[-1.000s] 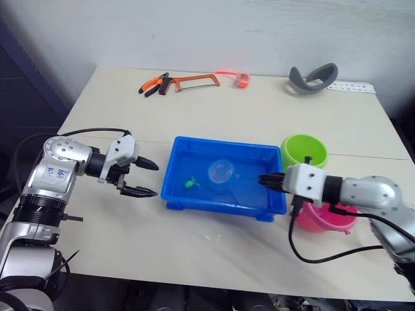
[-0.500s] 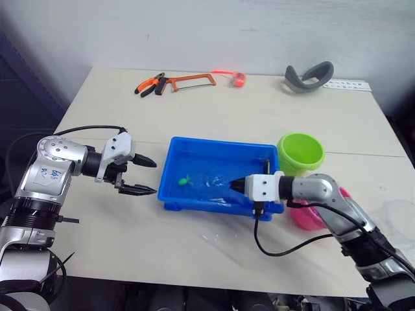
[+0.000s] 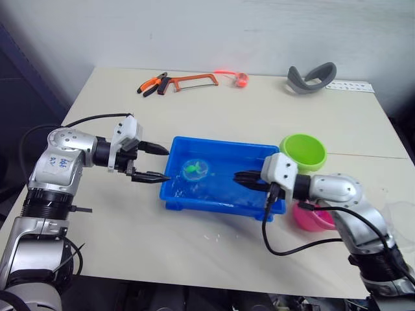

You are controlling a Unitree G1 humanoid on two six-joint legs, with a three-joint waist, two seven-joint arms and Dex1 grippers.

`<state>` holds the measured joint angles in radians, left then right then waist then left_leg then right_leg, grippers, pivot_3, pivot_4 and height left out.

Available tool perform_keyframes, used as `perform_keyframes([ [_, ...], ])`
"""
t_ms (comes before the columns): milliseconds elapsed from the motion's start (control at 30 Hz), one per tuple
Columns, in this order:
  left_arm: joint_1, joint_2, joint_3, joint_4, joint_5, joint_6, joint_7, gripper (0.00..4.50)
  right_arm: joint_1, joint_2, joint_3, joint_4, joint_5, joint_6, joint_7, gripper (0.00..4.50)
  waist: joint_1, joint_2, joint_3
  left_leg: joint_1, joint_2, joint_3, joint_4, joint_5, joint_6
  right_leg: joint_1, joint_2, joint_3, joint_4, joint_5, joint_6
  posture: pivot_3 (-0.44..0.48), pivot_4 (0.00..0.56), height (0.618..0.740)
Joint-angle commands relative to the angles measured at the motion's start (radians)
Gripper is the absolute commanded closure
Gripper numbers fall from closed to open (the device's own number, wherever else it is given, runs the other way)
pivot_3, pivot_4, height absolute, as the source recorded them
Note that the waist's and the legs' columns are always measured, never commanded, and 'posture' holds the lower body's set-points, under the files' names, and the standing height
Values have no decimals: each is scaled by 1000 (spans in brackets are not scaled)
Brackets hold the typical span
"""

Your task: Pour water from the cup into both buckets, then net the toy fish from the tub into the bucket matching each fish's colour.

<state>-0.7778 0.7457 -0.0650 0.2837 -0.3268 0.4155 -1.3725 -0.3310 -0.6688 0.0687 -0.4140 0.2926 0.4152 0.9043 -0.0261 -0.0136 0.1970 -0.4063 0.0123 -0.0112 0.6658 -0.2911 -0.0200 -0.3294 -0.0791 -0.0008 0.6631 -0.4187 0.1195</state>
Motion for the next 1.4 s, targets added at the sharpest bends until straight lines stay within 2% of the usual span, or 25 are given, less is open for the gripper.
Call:
perform_keyframes([
  [33, -58, -35, 30, -9, -45, 31, 16, 62, 37, -41, -127, -126, 90, 85, -28, 4500, -1, 0, 0, 0, 0, 0, 0, 0, 0, 0, 0, 0, 0, 0, 0, 0, 150, 740],
  [100, -75, -55, 24, 4, -42, 30, 17, 62, 65, -67, -179, -167, 116, 113, -36, 4500, -5, 0, 0, 0, 0, 1, 0, 0, 0, 0, 0, 0, 0, 0, 0, 0, 150, 740],
  [267, -125, -146, 0, 45, -45, 21, 8, 62, 152, -143, -397, -269, 204, 206, -68, 4500, 2, 0, 0, 0, -1, 1, 0, 0, 0, 0, 1, 1, 0, 0, 0, 0, 150, 740],
  [467, -171, -234, -30, 109, -28, -22, -15, 62, 262, -237, -655, -345, 287, 276, -42, 4500, 2, 0, 0, 0, -1, 1, 0, 0, 0, 1, 1, 1, -1, 0, 0, 0, 150, 740],
  [567, -193, -262, -43, 152, -16, -54, -31, 62, 305, -285, -736, -345, 260, 282, -41, 4500, 1, 0, 0, 0, -1, 2, -1, 0, 0, 1, 1, 2, -1, 0, 0, 0, 150, 740],
  [700, -214, -290, -53, 198, -9, -89, -50, 62, 376, -352, -801, -275, 118, 196, -31, 4500, 2, 0, 0, 0, -1, 3, -1, 0, 1, 1, 1, 3, -1, 0, 0, 0, 150, 740],
  [867, -227, -309, -56, 234, 2, -122, -60, 62, 480, -405, -805, -180, -98, -55, 14, 4500, 3, 0, 0, 0, -1, 4, -1, 0, 1, 1, 1, 4, -1, 0, 0, 0, 150, 740],
  [1067, -228, -317, -53, 242, 5, -135, -59, 62, 532, -475, -769, -22, -391, -498, -21, 4500, 2, 0, 0, 1, -1, 5, -1, 0, 1, 0, 1, 5, -1, 0, 0, 0, 150, 740],
  [1200, -215, -308, -44, 228, 2, -130, -51, 62, 573, -568, -787, 128, -671, -960, -128, 4500, 1, 0, 0, 1, -1, 6, -1, 0, 1, 0, 1, 5, -1, 0, 0, 0, 150, 740],
  [1267, -211, -303, -42, 222, 0, -127, -49, 62, 570, -587, -806, 189, -772, -1109, -208, 4500, 0, 0, 0, 1, -1, 6, -1, 0, 1, 0, 1, 5, -1, 0, 0, 0, 150, 740],
  [1400, -203, -297, -39, 209, -2, -119, -42, 62, 540, -579, -826, 271, -861, -1224, -321, 4500, 0, 0, 0, 1, -1, 6, -1, 0, 1, 0, 1, 6, -1, 0, 0, 0, 150, 740],
])
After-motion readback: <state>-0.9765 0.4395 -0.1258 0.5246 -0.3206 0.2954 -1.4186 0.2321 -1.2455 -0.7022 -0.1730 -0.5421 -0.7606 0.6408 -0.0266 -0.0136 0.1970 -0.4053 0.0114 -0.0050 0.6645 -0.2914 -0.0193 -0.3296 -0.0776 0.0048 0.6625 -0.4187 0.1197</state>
